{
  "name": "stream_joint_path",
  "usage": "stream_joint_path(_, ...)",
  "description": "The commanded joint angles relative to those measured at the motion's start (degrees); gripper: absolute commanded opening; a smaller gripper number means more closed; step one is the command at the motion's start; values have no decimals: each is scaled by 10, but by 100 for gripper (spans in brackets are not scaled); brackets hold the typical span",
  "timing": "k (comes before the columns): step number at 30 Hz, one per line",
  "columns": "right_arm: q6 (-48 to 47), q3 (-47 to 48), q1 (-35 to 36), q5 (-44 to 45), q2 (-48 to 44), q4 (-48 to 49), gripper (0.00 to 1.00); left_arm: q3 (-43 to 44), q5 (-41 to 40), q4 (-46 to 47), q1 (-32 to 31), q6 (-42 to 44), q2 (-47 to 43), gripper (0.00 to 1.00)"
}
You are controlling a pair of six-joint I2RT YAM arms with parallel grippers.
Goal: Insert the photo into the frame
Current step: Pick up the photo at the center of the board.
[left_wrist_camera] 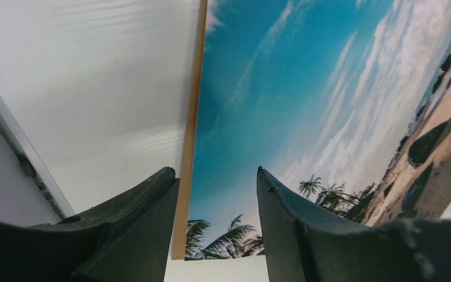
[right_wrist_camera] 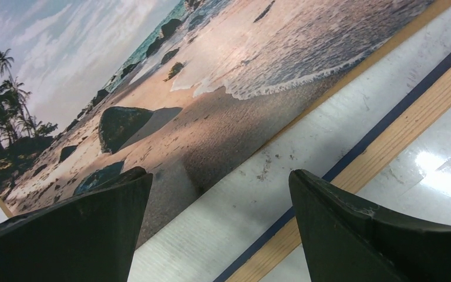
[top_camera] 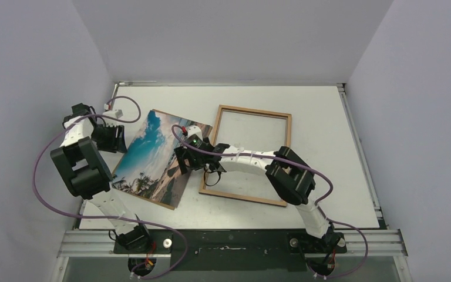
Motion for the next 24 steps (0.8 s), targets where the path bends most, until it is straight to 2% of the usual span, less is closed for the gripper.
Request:
stream_joint_path(1, 7, 24, -7, -4, 9, 9, 91, -21, -37, 78, -2, 22, -20, 49)
stream_joint_path(12, 30, -19, -33, 5, 3, 9, 90, -86, -59, 144, -38, 15, -18, 49)
stream_joint_path(19, 34, -39, -47, 38, -13, -9, 90, -113, -40, 138, -52, 10, -29, 47)
stream_joint_path(24, 52, -48, -50, -3, -24, 23, 90, -125, 0, 107, -54, 3, -36, 46)
